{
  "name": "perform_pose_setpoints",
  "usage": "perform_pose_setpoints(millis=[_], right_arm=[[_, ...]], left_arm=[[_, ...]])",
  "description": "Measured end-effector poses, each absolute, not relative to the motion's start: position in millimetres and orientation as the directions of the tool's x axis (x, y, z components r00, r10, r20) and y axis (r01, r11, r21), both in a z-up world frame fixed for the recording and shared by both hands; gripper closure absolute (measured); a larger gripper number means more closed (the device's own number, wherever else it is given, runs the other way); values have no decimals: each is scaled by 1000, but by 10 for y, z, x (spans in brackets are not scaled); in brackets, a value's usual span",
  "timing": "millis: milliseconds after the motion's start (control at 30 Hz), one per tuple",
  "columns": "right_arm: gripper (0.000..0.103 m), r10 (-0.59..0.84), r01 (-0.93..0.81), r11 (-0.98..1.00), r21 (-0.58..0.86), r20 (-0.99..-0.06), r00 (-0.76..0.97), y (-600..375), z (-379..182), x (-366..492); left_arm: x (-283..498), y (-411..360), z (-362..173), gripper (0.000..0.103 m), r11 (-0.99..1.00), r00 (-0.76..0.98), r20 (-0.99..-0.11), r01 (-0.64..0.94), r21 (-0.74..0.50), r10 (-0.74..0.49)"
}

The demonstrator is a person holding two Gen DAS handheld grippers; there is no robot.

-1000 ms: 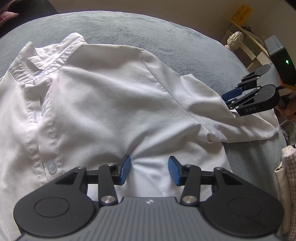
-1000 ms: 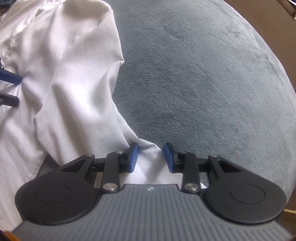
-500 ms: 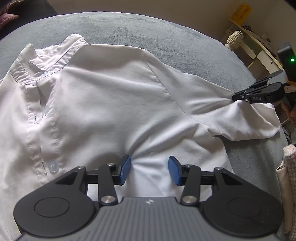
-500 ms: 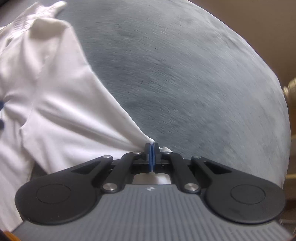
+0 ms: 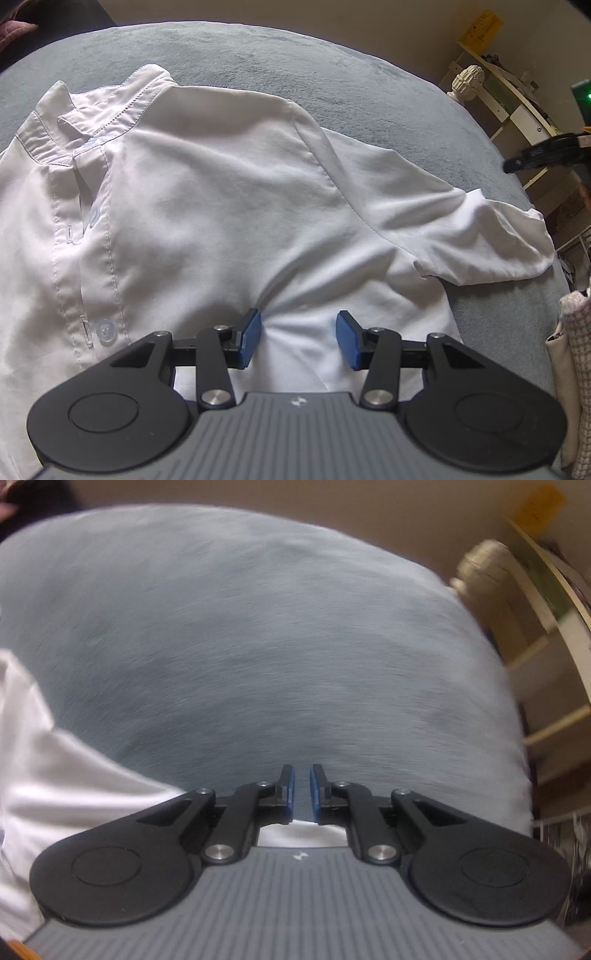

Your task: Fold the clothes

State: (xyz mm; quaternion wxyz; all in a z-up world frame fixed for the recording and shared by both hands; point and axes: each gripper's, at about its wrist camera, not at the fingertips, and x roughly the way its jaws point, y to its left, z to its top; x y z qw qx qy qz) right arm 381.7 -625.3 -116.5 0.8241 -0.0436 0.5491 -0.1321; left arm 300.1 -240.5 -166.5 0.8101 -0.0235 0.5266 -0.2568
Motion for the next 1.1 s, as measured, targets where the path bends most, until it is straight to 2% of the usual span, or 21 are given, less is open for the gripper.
perform_pose_setpoints(millis=[67,167,433,600,833,967,1033,1100], right_arm=[[85,-280,226,949,-220,-918,281,-6565,-1134,3791],[84,-223,313,935,-167,-963,154,-6958,-1190,3701],[84,-114,418,905,-79,-992,60,-7257,-1668,3568],[80,-129,547,834,-69,-989,72,-7493,-1840,3500],[77,-277,661,736,-146,-956,97,-7583,-1499,3321],[75,-396,566,804,-180,-873,284,-7057,-891,3362],[73,-323,365,916,-166,-846,424,-6528,-648,3518],[73,-166,133,984,-115,-851,497,-5907,-581,3693]], left_arm=[[3008,-2399,-1666,56,865,310,-840,390,-315,-445],[3001,-2410,-1666,56,865,313,-841,396,-308,-442],[2959,-2455,-1661,56,864,327,-844,425,-270,-425],[2931,-2475,-1654,56,868,340,-845,428,-251,-412],[2920,-2482,-1644,55,880,348,-847,400,-254,-402],[2933,-2482,-1634,50,877,341,-843,394,-274,-416],[2937,-2485,-1633,49,875,339,-842,398,-275,-419],[2937,-2477,-1626,48,874,342,-839,396,-280,-424]])
